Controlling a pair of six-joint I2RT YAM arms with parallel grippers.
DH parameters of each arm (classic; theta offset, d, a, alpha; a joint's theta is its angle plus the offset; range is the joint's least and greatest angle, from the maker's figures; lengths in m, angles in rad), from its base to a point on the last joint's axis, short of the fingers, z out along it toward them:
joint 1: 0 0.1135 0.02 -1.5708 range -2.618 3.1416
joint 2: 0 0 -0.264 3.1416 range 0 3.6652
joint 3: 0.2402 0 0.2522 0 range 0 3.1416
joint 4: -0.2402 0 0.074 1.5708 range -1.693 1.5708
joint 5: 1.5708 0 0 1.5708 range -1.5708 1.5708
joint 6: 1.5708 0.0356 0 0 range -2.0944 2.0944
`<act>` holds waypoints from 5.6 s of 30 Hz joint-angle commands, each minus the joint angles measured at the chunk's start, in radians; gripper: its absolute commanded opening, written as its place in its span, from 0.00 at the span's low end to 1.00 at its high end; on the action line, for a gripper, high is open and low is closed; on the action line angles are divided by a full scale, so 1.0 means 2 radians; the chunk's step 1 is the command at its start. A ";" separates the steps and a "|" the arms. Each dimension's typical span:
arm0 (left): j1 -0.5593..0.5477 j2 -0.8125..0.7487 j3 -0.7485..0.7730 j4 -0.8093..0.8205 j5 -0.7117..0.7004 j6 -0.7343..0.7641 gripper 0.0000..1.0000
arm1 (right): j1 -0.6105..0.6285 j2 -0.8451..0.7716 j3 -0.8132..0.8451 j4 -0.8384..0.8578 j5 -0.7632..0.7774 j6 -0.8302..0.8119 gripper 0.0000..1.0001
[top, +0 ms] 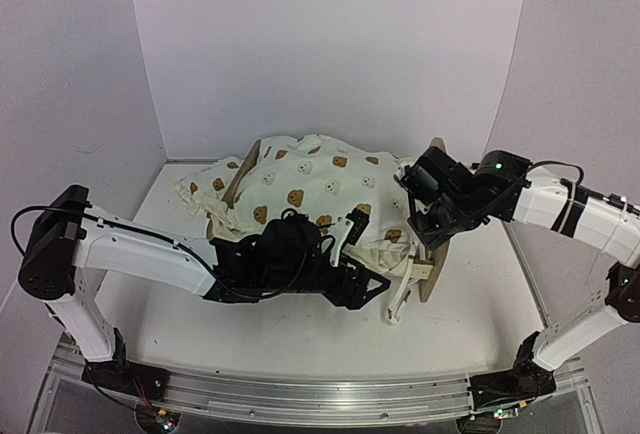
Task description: Set up the pet bed
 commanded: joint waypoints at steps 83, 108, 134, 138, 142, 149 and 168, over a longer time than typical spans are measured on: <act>0.018 0.514 0.349 0.440 -0.320 0.322 0.29 | -0.085 -0.041 0.161 0.043 -0.176 0.285 0.00; -0.089 0.282 0.006 0.431 -0.120 0.332 0.00 | -0.094 -0.030 0.058 0.164 -0.017 0.281 0.00; -0.101 0.183 -0.013 0.302 0.136 0.272 0.00 | -0.129 0.058 -0.017 0.202 0.054 0.206 0.00; -0.102 0.165 -0.042 0.300 0.134 0.259 0.00 | -0.130 0.058 -0.029 0.205 0.053 0.192 0.00; -0.105 0.156 -0.052 0.287 0.144 0.245 0.00 | -0.140 0.058 -0.039 0.208 0.039 0.179 0.00; -0.128 0.124 -0.050 0.200 0.116 0.254 0.00 | -0.153 0.069 -0.041 0.223 0.044 0.153 0.00; -0.077 0.130 -0.044 0.193 0.098 0.197 0.00 | -0.160 -0.011 -0.017 0.037 -0.142 0.109 0.49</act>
